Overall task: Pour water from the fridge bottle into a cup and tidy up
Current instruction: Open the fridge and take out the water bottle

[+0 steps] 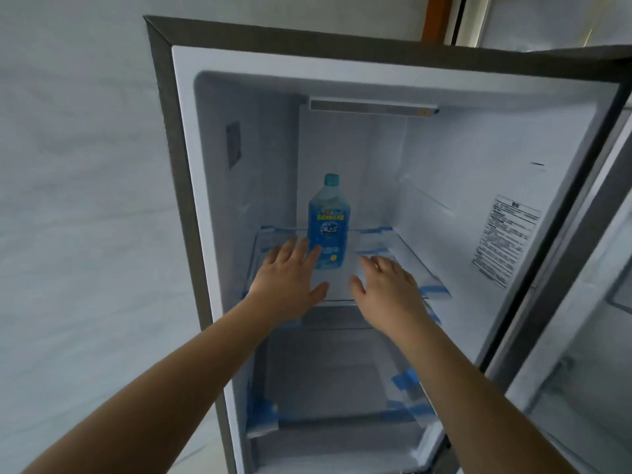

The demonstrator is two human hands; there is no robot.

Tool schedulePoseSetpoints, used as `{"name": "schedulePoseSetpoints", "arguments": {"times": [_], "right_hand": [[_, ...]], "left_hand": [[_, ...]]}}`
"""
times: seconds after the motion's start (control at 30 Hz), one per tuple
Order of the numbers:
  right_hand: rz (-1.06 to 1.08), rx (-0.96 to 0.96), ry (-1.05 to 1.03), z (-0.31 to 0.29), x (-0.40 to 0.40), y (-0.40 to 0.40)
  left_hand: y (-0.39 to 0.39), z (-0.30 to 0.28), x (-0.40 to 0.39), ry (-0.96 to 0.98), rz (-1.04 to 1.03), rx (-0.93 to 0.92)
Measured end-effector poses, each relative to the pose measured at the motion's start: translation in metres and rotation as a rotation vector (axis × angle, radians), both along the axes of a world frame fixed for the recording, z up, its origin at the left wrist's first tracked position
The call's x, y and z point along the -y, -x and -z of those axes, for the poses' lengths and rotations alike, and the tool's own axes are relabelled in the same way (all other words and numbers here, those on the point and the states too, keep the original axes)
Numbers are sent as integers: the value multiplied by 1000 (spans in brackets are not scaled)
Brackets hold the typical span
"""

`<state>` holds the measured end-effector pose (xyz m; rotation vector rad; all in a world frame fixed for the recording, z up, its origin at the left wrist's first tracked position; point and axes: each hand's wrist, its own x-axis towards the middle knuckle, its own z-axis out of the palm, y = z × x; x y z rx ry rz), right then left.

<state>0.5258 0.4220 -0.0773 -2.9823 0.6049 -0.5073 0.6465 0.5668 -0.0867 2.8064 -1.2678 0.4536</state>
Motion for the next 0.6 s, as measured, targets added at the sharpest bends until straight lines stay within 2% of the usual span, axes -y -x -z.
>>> {"name": "schedulePoseSetpoints", "arguments": {"times": [0.13,0.3,0.43,0.47,0.6], "right_hand": [[-35,27,-99,0,24,-31],[-56,45,-318,5,45,-61],[-75,60,-432,13,54,-74],[-79,62,-457,15,56,-76],[-90,84,-581,24,66,-82]], "left_hand": [[-27,7,26,23,-109,-23],[-52,11,50,85,-185,-80],[-64,11,69,269,-274,-69],[-70,10,75,355,-271,-133],[-96,0,99,827,-68,-660]]}}
